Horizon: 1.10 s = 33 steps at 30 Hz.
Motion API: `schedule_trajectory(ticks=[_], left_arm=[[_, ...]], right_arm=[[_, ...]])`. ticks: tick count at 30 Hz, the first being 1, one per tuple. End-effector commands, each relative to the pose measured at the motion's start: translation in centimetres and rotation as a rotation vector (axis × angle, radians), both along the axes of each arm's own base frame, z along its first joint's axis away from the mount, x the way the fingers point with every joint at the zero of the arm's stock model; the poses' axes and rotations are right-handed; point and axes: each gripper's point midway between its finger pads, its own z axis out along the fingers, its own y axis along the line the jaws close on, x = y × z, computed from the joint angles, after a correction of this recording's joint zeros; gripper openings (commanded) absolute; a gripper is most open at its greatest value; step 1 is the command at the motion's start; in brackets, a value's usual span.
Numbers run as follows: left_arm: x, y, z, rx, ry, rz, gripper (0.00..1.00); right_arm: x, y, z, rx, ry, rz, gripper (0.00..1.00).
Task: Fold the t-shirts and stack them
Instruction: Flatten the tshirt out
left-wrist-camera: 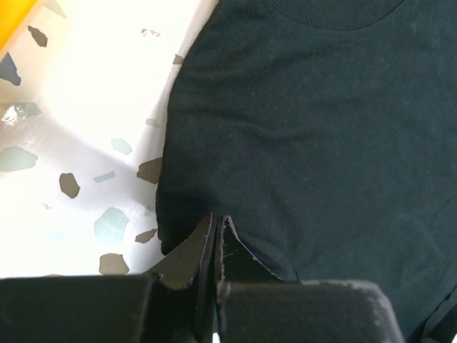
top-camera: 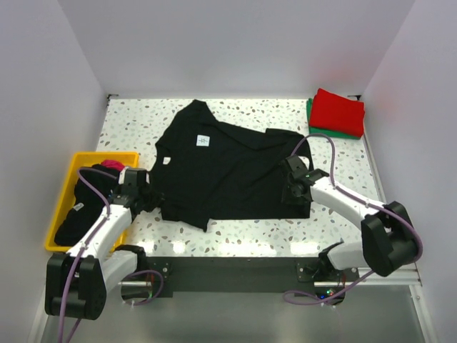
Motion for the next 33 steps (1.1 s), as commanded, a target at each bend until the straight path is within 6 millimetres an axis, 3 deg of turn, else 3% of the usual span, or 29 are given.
schedule_trajectory(ticks=[1,4,7,15,24,27,33], left_arm=[[1.7,-0.2,1.5,-0.004,-0.072,-0.022,0.0],[1.7,-0.1,1.6,-0.003,-0.072,-0.026,0.0],[1.8,0.0,1.6,-0.001,-0.073,-0.032,0.0],[1.8,0.8,1.8,0.013,-0.075,-0.038,0.0],[1.9,2.1,2.4,0.02,-0.083,-0.025,0.0],[2.0,2.1,2.4,0.015,-0.085,-0.03,0.0],[2.1,1.8,2.3,-0.004,-0.086,-0.04,0.0]], right_arm=[[0.1,0.3,-0.7,0.018,0.005,-0.041,0.29],[-0.2,-1.0,-0.9,-0.039,0.023,-0.088,0.28],[-0.4,-3.6,-0.7,-0.111,0.03,-0.172,0.27],[-1.2,-8.5,-1.0,-0.098,0.083,-0.38,0.27],[-1.9,-10.6,0.7,-0.09,0.036,-0.509,0.29],[-2.2,-11.9,1.8,-0.101,-0.011,-0.56,0.38],[-3.8,-10.1,1.3,0.018,0.045,-0.533,0.51]])
